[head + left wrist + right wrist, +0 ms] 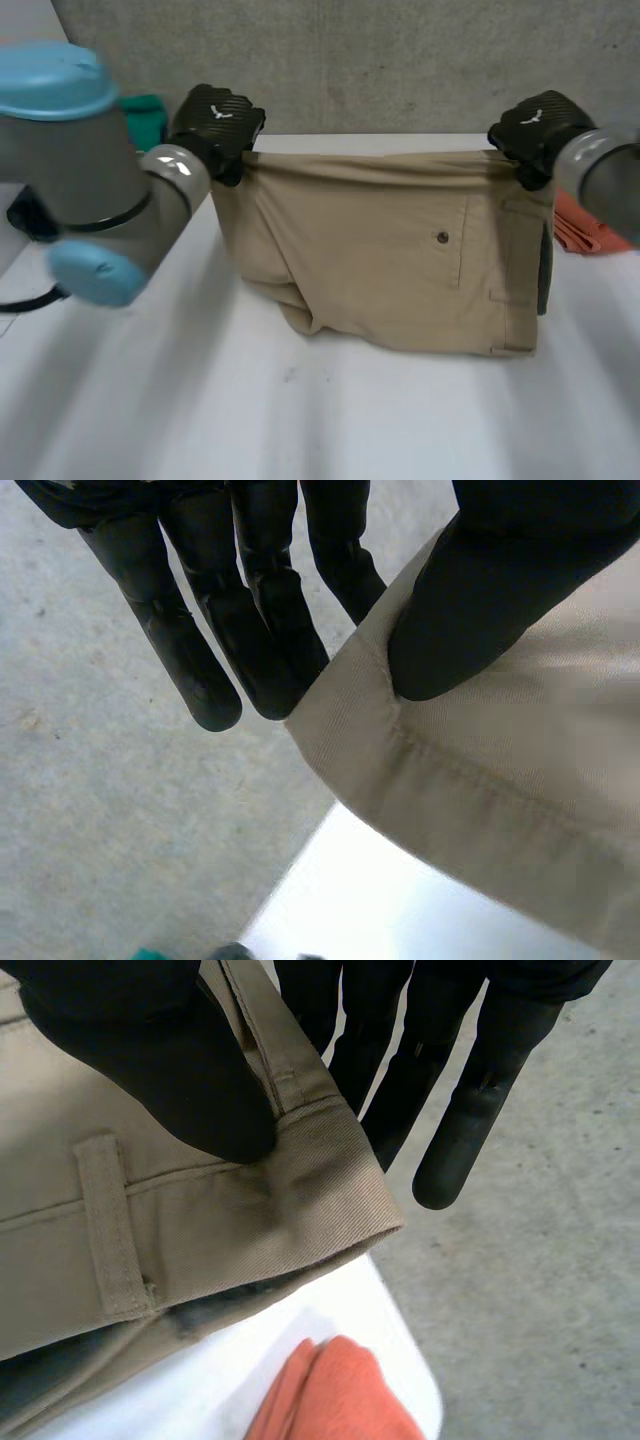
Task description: Fold the laundry.
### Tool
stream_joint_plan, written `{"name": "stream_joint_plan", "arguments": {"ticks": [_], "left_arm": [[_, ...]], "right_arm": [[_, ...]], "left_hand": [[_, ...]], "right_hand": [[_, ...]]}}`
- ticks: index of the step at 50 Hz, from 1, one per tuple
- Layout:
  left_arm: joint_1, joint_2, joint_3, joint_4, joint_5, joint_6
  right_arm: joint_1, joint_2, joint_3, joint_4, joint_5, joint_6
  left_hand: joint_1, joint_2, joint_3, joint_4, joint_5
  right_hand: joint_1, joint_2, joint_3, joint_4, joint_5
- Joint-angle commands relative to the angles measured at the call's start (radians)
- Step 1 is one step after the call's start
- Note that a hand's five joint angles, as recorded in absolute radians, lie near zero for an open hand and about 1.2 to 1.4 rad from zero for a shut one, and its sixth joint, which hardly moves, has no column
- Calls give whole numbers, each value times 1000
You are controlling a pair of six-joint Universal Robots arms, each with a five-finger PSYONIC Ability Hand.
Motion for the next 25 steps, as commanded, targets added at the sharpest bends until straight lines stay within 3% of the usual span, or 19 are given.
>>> {"name": "stream_joint_plan", "arguments": {"ticks": [1,2,6,8,13,20,25], "left_arm": [[5,-176,364,270,-9,156],[9,-176,408,375,-9,159],[22,-145,430,601,-17,158],[24,-122,420,641,-20,156],[24,-63,299,597,-29,142],[32,80,-59,546,-26,93],[12,91,-304,532,-31,89]], "right_arm": [[39,59,-73,-502,52,16],[42,53,-73,-662,59,16],[61,23,-80,-925,69,24],[70,16,-94,-938,70,27],[99,17,-142,-813,70,45],[101,29,-113,-513,47,79],[101,127,-31,-414,32,77]], "left_hand": [[271,197,207,197,239],[271,197,207,197,239],[271,197,207,197,239],[271,197,207,197,239],[271,197,207,197,239],[271,197,207,197,239],[271,197,207,197,239]], "right_hand": [[305,241,216,196,223],[305,241,216,196,223],[305,241,216,196,223],[305,241,216,196,223],[305,241,216,196,223],[305,241,216,196,223],[305,241,216,196,223]]}}
